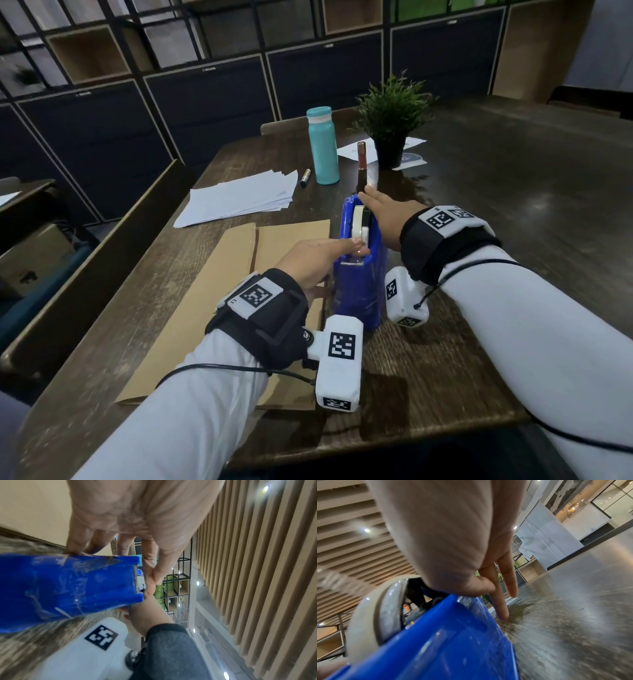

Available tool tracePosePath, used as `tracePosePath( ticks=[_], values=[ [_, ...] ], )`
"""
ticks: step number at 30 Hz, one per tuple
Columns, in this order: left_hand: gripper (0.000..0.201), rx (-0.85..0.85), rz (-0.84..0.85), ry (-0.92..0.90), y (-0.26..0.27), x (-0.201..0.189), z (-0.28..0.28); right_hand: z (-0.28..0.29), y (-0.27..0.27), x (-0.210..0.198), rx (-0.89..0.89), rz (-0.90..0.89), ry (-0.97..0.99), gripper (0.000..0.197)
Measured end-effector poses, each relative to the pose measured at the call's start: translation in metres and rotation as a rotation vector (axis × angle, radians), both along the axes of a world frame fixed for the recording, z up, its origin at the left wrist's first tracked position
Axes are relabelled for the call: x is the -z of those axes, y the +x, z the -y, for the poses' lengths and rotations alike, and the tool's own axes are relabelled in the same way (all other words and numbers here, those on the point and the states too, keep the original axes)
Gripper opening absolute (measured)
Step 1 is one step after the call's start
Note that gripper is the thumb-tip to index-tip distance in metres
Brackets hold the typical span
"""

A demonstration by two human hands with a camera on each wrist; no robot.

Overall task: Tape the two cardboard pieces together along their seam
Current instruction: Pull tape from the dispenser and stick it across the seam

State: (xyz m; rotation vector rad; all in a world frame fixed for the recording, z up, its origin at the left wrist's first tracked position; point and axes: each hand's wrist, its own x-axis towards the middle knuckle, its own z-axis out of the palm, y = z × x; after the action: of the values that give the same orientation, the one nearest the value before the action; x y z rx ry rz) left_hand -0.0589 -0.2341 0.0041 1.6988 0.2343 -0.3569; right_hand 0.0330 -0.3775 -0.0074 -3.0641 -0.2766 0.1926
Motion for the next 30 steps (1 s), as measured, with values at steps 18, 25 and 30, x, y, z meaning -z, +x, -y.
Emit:
tracePosePath(
  ticks=[18, 25, 30],
  values=[
    [0.012, 0.034, 0.122, -0.109, -0.015, 0.017, -0.007, 0.002, -0.001, 0.0, -0.009, 0.006, 0.067, 0.096],
    [0.013, 0.028, 0.216, -0.113, -0.023, 0.03, -0.009, -0.001, -0.004, -0.004, -0.011, -0.001, 0.033, 0.095],
    [0.014, 0.034, 0.26, -0.058, -0.023, 0.034, -0.01, -0.003, -0.004, -0.005, -0.009, -0.006, 0.038, 0.094]
  ],
)
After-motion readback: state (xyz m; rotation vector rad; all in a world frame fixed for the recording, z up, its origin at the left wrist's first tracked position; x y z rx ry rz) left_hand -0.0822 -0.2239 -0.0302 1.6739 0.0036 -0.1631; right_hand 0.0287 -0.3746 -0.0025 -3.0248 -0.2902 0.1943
